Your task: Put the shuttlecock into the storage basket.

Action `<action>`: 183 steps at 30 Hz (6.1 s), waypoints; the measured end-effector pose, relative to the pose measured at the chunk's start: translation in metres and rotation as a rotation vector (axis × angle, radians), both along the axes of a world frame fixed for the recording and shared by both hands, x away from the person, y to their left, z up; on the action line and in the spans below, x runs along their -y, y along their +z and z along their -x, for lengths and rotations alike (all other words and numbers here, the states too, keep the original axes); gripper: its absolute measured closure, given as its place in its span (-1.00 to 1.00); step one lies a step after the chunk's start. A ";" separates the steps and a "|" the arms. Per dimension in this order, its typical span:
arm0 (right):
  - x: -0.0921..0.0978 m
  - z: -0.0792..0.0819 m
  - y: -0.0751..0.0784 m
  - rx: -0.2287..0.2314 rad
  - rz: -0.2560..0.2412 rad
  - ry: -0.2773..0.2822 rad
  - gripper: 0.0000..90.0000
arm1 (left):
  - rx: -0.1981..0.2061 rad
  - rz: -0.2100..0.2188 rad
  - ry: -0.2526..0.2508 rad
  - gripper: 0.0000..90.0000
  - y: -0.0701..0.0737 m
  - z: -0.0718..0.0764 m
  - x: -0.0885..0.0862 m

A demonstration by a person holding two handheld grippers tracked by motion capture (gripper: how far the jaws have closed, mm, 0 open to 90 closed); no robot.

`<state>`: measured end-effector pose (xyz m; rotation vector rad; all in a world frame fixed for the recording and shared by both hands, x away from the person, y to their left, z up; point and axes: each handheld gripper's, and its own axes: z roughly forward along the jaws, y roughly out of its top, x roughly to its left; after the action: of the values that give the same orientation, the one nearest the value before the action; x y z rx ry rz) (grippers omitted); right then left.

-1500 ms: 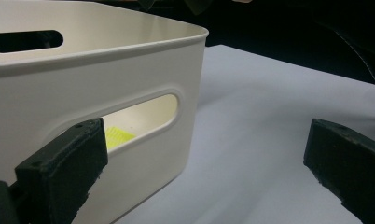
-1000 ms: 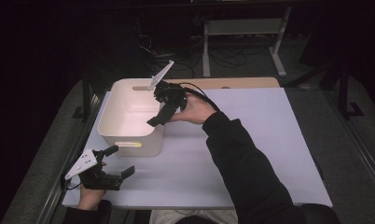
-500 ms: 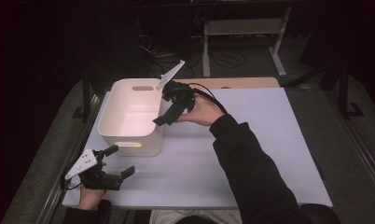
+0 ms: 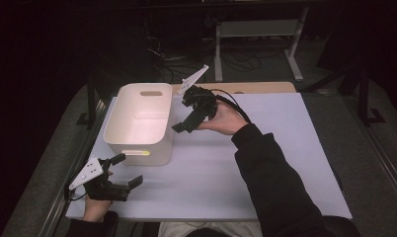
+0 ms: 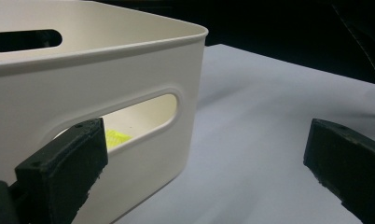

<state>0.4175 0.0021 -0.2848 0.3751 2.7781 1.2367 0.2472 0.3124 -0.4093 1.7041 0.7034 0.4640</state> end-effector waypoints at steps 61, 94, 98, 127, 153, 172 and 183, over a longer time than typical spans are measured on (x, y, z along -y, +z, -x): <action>0.115 0.022 -0.041 -0.006 -0.088 -0.179 -1.00 | 0.002 -0.001 0.015 -1.00 0.000 -0.002 0.000; 0.151 0.035 -0.063 -0.037 -0.121 -0.240 -1.00 | 0.000 -0.001 0.007 -1.00 0.000 -0.002 0.001; 0.155 0.038 -0.066 -0.038 -0.119 -0.244 -1.00 | 0.000 -0.001 0.008 -1.00 0.000 -0.002 0.001; 0.190 0.062 -0.086 -0.051 -0.161 -0.311 -1.00 | 0.002 -0.002 0.002 -1.00 0.000 -0.002 0.001; 0.226 0.087 -0.110 -0.042 -0.172 -0.402 -1.00 | 0.003 -0.003 0.008 -1.00 0.000 -0.003 0.001; 0.249 0.101 -0.126 -0.017 -0.183 -0.475 -1.00 | 0.001 -0.001 0.013 -1.00 0.000 -0.003 0.001; 0.257 0.109 -0.136 0.011 -0.182 -0.509 -1.00 | 0.001 -0.003 0.012 -1.00 0.000 -0.002 0.001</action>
<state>0.3083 -0.2548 -0.4207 1.0070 2.3377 1.3374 0.2495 0.3118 -0.4092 1.7032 0.7130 0.4750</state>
